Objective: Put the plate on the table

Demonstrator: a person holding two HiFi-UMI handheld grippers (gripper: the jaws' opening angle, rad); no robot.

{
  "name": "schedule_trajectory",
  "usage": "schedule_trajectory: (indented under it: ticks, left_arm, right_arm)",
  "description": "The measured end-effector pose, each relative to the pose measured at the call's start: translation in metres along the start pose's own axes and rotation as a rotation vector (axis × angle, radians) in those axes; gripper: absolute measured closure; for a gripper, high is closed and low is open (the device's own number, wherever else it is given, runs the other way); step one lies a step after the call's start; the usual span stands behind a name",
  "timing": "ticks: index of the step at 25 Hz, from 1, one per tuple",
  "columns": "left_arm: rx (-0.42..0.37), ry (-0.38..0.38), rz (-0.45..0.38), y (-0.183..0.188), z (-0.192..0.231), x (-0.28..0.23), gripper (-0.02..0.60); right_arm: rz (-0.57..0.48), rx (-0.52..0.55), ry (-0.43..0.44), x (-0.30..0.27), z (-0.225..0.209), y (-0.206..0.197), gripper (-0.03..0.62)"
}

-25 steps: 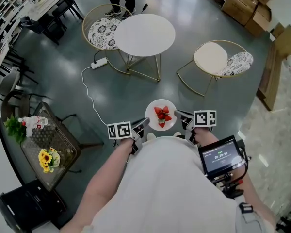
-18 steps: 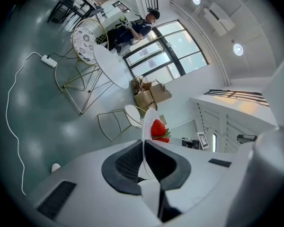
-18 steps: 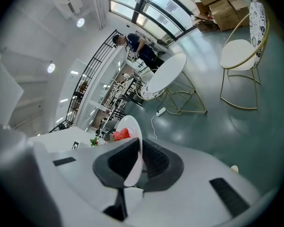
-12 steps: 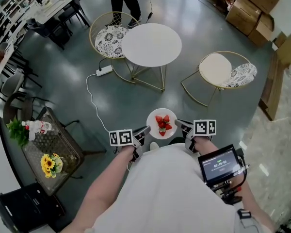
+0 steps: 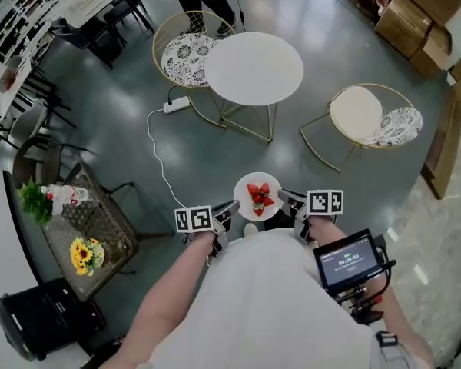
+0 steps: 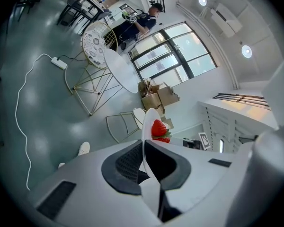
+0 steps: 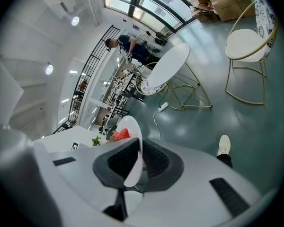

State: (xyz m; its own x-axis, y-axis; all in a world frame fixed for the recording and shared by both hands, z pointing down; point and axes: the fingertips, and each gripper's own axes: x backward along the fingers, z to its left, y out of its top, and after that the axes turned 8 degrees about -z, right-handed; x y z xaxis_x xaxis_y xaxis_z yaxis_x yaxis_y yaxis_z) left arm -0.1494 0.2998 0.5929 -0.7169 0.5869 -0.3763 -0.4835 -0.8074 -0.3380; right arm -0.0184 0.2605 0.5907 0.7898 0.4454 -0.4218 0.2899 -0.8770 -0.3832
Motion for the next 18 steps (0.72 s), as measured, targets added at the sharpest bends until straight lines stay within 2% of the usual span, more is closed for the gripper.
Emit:
schedule_trajectory:
  ticks: [9, 14, 18]
  left_arm:
    - [-0.016, 0.036, 0.01, 0.042, 0.003, -0.031, 0.568]
    - [-0.01, 0.058, 0.019, 0.075, 0.008, -0.065, 0.568]
    - [0.0, 0.062, 0.019, 0.078, 0.014, -0.071, 0.568]
  right_arm:
    - [0.016, -0.021, 0.018, -0.024, -0.012, 0.044, 0.566]
    - [0.018, -0.038, 0.018, -0.044, -0.031, 0.085, 0.565]
    - [0.034, -0.037, 0.024, -0.048, -0.033, 0.089, 0.566]
